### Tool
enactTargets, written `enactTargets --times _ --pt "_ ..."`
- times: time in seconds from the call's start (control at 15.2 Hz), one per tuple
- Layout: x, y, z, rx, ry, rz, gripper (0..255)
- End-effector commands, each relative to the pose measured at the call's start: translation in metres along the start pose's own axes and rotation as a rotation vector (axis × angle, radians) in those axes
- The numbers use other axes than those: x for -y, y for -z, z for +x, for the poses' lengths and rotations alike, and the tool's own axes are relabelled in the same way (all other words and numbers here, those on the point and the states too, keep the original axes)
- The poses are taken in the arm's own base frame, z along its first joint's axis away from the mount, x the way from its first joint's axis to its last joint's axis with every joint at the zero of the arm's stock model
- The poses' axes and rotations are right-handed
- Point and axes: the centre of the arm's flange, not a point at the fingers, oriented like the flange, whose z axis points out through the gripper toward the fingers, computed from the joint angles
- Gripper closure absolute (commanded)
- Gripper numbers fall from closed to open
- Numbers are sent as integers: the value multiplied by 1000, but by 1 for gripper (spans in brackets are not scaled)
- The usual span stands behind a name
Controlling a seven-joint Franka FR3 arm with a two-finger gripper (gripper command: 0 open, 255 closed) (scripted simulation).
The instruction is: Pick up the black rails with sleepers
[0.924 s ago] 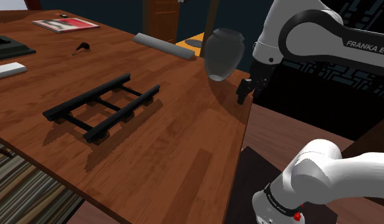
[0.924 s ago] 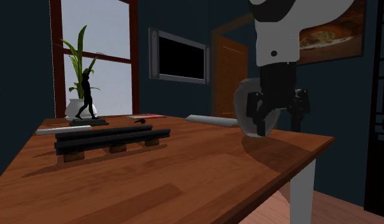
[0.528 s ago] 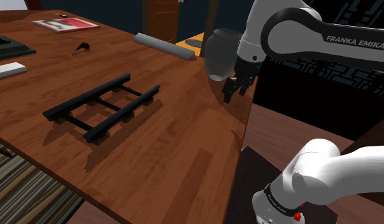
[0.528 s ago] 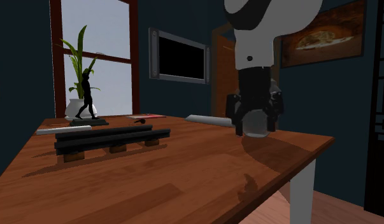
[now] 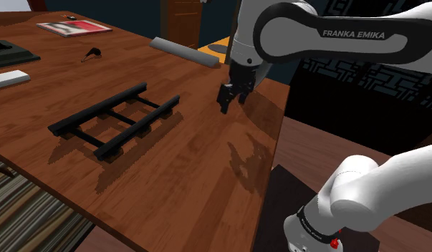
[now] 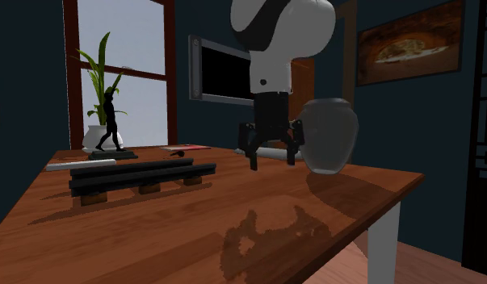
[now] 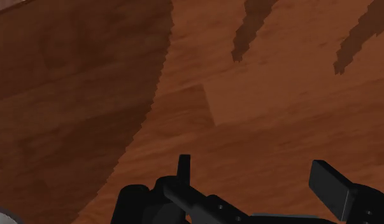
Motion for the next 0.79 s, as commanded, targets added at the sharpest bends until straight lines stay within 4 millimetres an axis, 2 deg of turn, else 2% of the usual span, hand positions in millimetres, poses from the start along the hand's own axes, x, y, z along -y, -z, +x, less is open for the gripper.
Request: enactTargets --times 0.0,0.73 --pt "19 -1 15 -5 28 3 0" --pt "135 -1 94 -32 177 16 0"
